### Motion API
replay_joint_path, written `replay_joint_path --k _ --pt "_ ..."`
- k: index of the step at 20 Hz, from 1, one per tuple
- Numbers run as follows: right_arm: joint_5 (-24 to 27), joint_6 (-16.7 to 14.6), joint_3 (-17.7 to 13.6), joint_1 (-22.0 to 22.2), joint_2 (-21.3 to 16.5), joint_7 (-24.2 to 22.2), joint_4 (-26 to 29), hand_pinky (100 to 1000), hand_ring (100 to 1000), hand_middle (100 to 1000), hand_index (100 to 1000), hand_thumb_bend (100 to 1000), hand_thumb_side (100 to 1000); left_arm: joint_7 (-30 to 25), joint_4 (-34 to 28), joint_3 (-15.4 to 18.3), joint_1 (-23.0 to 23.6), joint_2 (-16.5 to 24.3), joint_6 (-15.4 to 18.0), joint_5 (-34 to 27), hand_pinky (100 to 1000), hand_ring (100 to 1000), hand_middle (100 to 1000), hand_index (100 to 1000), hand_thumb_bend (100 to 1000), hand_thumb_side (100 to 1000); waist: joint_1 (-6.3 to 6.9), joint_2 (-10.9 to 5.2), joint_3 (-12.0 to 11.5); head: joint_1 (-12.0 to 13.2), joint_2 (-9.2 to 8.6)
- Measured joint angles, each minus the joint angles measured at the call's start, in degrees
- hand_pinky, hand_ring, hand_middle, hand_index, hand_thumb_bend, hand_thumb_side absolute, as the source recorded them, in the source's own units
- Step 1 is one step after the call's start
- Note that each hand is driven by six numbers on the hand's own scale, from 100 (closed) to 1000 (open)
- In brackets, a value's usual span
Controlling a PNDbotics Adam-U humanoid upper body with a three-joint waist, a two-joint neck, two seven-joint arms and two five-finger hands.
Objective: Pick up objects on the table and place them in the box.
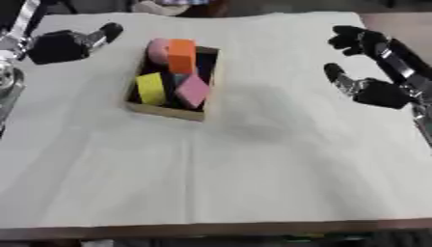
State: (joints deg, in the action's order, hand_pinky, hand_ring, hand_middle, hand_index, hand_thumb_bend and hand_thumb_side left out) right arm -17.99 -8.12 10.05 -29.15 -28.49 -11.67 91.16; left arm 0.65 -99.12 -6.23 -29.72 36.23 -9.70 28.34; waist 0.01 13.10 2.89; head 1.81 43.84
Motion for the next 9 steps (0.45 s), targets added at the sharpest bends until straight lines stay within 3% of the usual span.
replay_joint_path --k 3,9 --pt "0.29 0.08 -0.19 0.62 0.16 0.76 0.05 824 844 795 950 223 610 3.44 -1.72 1.28 3.54 -0.99 1.5 -4.13 674 622 673 792 518 681 0.0 0.0 -0.28 -0.15 0.0" --pt "2.18 0.44 -1.43 2.78 2.5 5.26 1.23 808 836 785 931 171 574 11.55 -3.05 3.25 10.55 -6.27 4.04 -11.63 678 627 668 773 506 698 0.0 0.06 -0.86 -0.21 0.0"
